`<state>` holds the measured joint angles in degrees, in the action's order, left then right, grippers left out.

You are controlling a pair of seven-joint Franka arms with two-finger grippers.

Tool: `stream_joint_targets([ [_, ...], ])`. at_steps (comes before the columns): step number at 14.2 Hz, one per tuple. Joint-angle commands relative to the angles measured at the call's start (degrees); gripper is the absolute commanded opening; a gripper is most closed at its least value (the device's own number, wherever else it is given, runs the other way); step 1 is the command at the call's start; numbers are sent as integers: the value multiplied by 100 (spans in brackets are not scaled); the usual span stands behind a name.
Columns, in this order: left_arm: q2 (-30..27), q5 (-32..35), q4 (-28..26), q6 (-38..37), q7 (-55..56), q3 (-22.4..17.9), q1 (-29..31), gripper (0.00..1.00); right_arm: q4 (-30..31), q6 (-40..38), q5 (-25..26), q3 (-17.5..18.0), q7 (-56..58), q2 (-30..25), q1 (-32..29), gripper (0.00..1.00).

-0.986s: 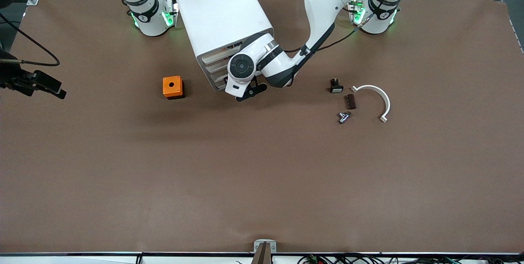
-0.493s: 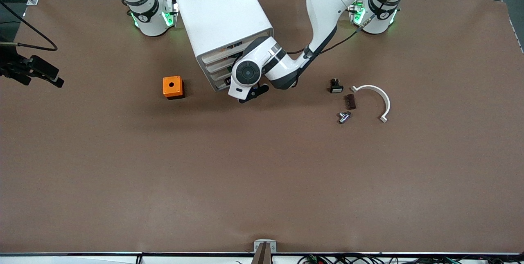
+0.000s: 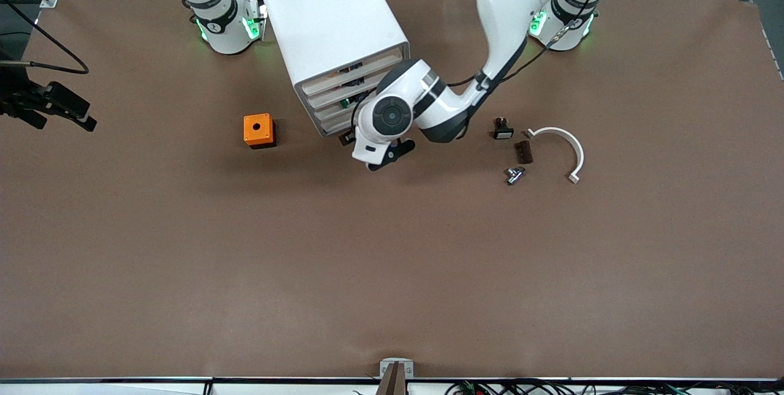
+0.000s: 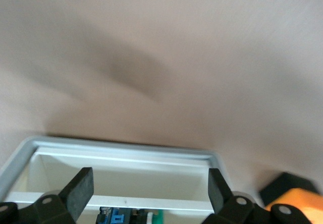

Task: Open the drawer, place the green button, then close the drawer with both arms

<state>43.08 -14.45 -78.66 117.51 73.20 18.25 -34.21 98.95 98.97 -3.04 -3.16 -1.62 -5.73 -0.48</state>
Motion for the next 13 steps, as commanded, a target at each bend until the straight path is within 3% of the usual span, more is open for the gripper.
stream_joint_targets([
  [1, -615, 100, -141, -202, -122, -15, 606, 100, 19, 9, 49, 70, 57, -78, -93, 100],
  [3, -1080, 100, -141, -455, -524, -15, 1107, 100, 1, -9, 49, 70, 30, -87, -84, 100],
  [8, -2091, 302, -141, -2264, -2376, -15, 2442, 100, -174, -176, 49, 70, 30, -87, -84, 100],
  [13, -2707, 592, -158, -3198, -4012, -41, 3270, 100, -174, -158, 40, 61, 39, -87, -93, 100],
])
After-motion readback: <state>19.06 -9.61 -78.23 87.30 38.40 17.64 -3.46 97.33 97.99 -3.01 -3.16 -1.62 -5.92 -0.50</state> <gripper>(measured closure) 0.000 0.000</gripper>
